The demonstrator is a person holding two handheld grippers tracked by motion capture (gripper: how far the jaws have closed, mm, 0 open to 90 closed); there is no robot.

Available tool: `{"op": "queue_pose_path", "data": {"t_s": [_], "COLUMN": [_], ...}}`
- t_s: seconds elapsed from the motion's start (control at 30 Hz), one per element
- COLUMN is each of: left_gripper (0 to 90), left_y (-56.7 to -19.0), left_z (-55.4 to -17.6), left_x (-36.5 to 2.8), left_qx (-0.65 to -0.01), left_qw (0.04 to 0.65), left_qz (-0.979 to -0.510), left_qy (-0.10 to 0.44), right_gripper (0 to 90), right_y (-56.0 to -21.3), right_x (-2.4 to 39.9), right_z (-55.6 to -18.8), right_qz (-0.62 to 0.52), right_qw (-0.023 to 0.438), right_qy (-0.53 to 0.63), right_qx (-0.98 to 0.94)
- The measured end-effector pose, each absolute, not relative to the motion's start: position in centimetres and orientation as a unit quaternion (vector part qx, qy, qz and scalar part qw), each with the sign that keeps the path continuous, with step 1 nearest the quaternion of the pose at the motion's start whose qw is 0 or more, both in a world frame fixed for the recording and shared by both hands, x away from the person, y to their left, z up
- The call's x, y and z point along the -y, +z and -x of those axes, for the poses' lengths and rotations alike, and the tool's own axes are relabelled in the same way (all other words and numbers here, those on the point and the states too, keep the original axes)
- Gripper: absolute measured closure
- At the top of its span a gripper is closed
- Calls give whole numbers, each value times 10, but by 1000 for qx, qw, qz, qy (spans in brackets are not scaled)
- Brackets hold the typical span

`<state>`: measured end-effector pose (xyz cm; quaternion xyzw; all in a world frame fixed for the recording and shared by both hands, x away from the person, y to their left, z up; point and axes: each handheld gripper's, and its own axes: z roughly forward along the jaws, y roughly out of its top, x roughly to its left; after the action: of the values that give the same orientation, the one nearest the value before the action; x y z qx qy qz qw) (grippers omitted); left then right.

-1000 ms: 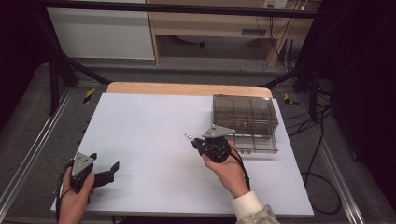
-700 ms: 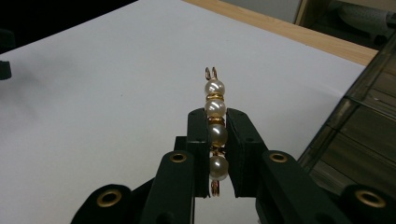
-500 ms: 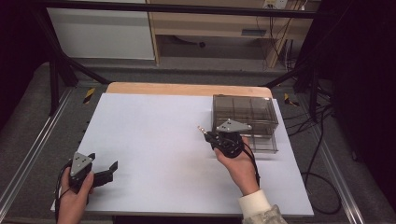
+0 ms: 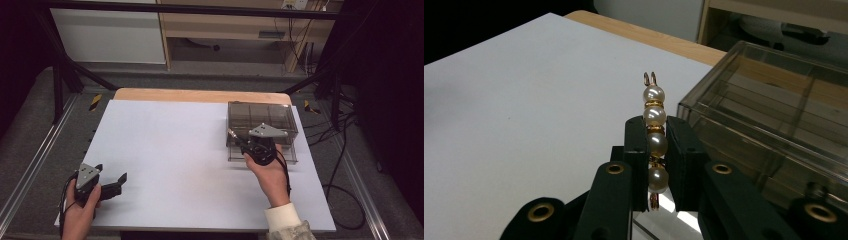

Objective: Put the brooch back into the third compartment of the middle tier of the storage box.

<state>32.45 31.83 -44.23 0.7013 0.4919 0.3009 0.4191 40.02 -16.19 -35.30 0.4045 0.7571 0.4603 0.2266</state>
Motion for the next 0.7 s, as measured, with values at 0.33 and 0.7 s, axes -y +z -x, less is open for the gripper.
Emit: {"op": "queue_pose_path", "data": {"t_s": [0.33,0.7], "left_gripper": [74,74], "left_y": [-442,-441], "left_z": [-324,-323], "left_x": [-317,-318], "left_qx": [-489,-489], "left_qw": [420,419], "left_qz": [-703,-703], "left_qy": [301,302], "right_gripper": [806,806], "right_y": [-347,-345], "right_x": [180,198], "right_z": [-400,-401], "right_qz": [-416,-428], "right_qw": [247,266], "right_qy": [456,440], "right_qx": [-747,-743]}}
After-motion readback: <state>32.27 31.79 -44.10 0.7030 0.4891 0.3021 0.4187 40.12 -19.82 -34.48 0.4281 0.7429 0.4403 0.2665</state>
